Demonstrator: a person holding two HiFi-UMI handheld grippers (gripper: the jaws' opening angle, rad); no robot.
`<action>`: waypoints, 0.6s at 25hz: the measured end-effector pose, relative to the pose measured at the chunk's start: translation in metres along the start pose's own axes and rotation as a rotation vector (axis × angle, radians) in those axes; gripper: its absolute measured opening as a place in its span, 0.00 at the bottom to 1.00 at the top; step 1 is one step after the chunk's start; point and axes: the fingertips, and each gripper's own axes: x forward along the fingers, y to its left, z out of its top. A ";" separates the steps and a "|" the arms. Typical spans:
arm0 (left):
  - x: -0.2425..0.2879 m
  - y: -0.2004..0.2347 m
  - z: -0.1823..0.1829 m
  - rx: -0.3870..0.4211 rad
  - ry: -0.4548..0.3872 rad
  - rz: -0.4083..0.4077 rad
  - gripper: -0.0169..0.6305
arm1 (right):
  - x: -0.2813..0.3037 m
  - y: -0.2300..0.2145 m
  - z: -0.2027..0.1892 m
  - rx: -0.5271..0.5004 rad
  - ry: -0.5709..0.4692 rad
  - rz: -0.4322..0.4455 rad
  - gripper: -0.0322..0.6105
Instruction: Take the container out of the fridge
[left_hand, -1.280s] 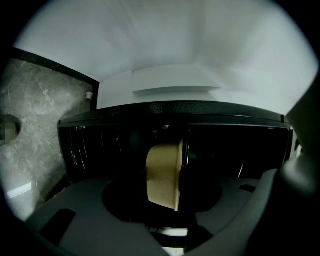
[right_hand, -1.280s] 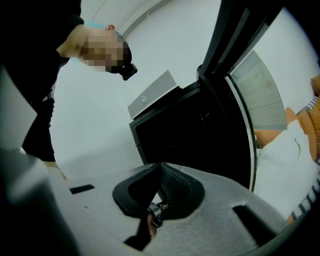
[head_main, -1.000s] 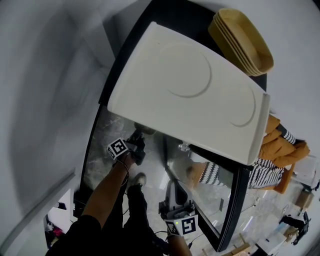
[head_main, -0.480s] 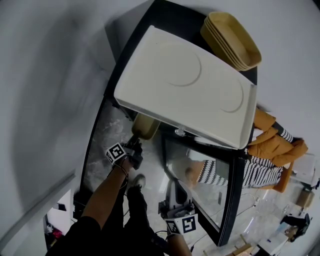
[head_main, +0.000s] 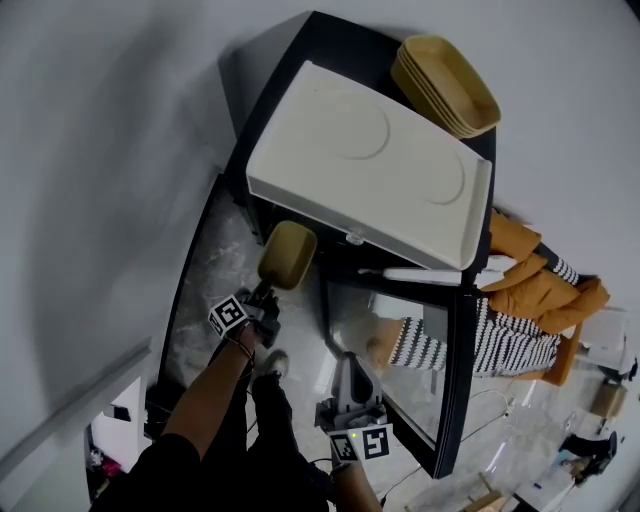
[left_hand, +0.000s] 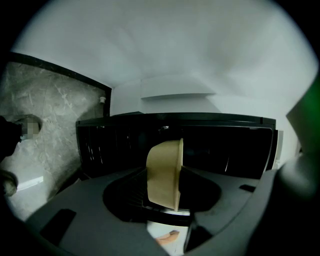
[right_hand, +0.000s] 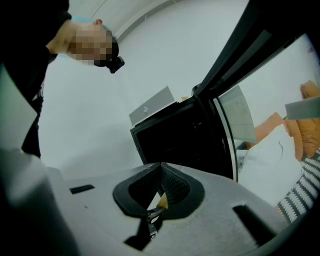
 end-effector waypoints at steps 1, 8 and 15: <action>-0.006 -0.002 -0.001 -0.005 -0.004 0.004 0.30 | -0.002 0.001 0.001 0.001 0.002 -0.003 0.05; -0.050 -0.026 -0.011 -0.001 -0.020 0.028 0.30 | -0.022 0.008 0.016 0.002 0.000 -0.019 0.05; -0.095 -0.066 -0.017 -0.028 -0.050 0.047 0.30 | -0.043 0.019 0.034 -0.007 -0.002 -0.018 0.05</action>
